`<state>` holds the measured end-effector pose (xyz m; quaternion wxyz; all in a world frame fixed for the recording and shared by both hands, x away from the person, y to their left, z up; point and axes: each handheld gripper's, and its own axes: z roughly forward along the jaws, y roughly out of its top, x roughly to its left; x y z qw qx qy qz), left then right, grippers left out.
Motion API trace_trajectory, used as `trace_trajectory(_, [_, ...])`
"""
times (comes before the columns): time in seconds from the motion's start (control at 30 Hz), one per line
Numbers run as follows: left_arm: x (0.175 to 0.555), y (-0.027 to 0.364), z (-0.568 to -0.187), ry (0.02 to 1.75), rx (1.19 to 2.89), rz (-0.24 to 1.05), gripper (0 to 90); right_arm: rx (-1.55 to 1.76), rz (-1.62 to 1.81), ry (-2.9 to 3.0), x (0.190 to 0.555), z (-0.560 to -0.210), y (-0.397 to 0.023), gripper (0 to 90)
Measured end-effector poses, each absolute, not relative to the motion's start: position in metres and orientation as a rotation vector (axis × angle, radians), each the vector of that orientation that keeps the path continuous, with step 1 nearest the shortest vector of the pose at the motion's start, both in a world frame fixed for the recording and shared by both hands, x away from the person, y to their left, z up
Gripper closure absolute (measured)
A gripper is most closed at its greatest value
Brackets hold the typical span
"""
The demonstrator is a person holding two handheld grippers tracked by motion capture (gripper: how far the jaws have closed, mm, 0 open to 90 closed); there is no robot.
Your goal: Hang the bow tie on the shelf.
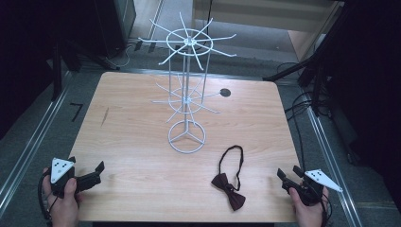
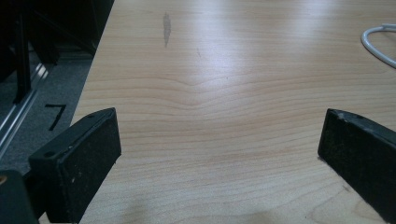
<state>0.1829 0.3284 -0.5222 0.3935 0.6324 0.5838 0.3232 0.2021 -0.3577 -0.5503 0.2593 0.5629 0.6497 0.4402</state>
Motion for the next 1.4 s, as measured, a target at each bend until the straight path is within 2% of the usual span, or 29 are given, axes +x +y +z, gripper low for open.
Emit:
trace_trajectory(0.23, [0.183, 0.328, -0.522, 1.481, 1.611, 0.816, 0.0, 1.525, 1.214, 1.811, 0.201, -0.542, -0.355, 40.4])
trace_trajectory(0.27, [0.183, 0.328, -0.522, 1.481, 1.616, 0.814, 0.0, 1.516, 1.193, 1.869, 0.202, -0.536, -0.349, 44.6])
trace_trajectory(0.37, [0.184, 0.327, -0.522, 1.484, 1.627, 0.816, 0.0, 1.507, 1.142, 1.949, 0.203, -0.524, -0.335, 48.5])
trace_trajectory(0.6, [0.184, 0.326, -0.522, 1.479, 1.636, 0.819, 0.0, 1.488, 1.102, 2.082, 0.21, -0.51, -0.308, 50.1])
trace_trajectory(0.87, [0.185, 0.325, -0.522, 1.475, 1.651, 0.824, 0.0, 1.563, 1.035, 2.228, 0.226, -0.508, -0.274, 57.9])
trace_trajectory(1.4, [0.183, 0.323, -0.522, 1.466, 1.665, 0.838, 0.0, 1.677, 0.924, 2.19, 0.252, -0.503, -0.242, 66.6])
